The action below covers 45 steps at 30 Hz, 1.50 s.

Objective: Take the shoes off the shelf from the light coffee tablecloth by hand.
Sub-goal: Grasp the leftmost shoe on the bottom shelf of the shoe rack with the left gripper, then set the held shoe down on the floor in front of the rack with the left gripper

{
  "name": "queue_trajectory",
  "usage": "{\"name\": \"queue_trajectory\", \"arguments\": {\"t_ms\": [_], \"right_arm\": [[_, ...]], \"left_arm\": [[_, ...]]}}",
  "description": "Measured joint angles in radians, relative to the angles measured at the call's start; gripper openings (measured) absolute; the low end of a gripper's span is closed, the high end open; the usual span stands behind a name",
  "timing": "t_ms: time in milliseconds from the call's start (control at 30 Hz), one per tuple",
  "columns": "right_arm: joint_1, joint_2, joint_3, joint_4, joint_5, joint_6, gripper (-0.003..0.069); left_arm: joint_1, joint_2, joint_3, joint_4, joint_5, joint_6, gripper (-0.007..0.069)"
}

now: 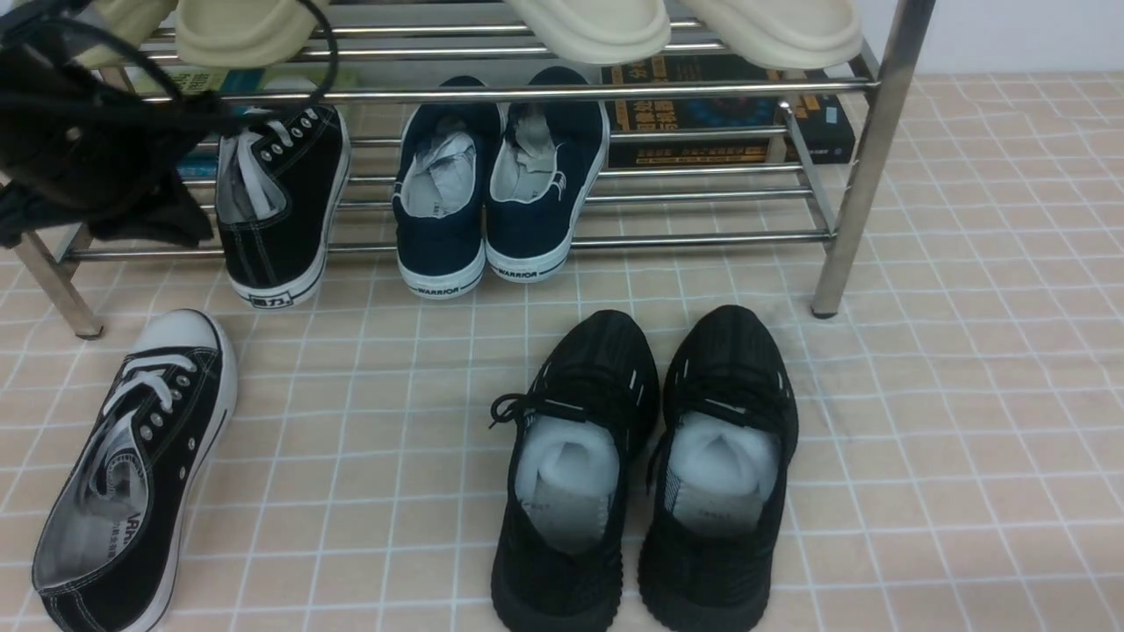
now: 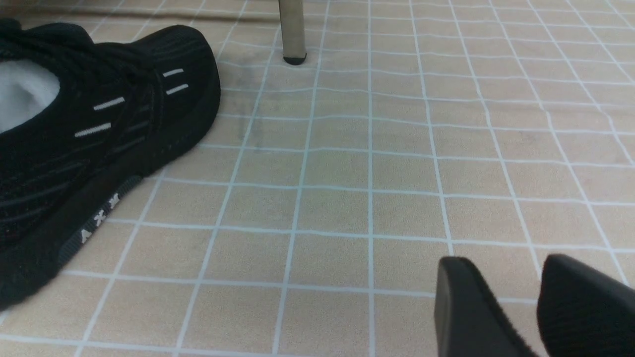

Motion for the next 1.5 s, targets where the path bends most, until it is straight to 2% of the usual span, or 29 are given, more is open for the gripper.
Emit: {"name": "queue_trajectory", "arguments": {"t_ms": [133,167,267,367,467,767,867,967,1167,1233,1400,1500], "right_arm": [[0.000,0.000,0.000,0.000,0.000,0.000,0.0240],[0.000,0.000,0.000,0.000,0.000,0.000,0.0240],[0.000,0.000,0.000,0.000,0.000,0.000,0.0240],[0.000,0.000,0.000,0.000,0.000,0.000,0.0240],[0.000,0.000,0.000,0.000,0.000,0.000,0.0240],[0.000,0.000,0.000,0.000,0.000,0.000,0.0240],[0.000,0.000,0.000,0.000,0.000,0.000,0.0240],[0.000,0.000,0.000,0.000,0.000,0.000,0.0240],[0.000,0.000,0.000,0.000,0.000,0.000,0.0240],[0.000,0.000,0.000,0.000,0.000,0.000,0.0240],[0.000,0.000,0.000,0.000,0.000,0.000,0.0240],[0.000,0.000,0.000,0.000,0.000,0.000,0.0240]], "left_arm": [[0.000,0.112,-0.115,0.042,-0.001,-0.075,0.0210],[0.000,0.115,-0.119,0.044,-0.001,-0.080,0.0218],[0.000,0.159,-0.165,0.063,-0.005,-0.105,0.0345],[0.000,0.183,-0.170,0.082,-0.031,-0.113,0.0424],[0.000,0.207,-0.171,0.091,-0.058,-0.115,0.0457],[0.000,0.273,-0.176,0.091,-0.109,-0.116,0.0459],[0.000,0.311,-0.176,0.091,-0.124,-0.117,0.0447],[0.000,0.334,-0.176,0.083,-0.140,-0.118,0.0401],[0.000,0.345,-0.192,0.077,-0.120,-0.110,0.0104],[0.000,0.341,-0.200,0.092,-0.090,-0.098,0.0038],[0.000,0.293,-0.197,0.140,0.025,-0.092,0.0016],[0.000,0.211,-0.194,0.178,0.167,-0.092,0.0016]]}}
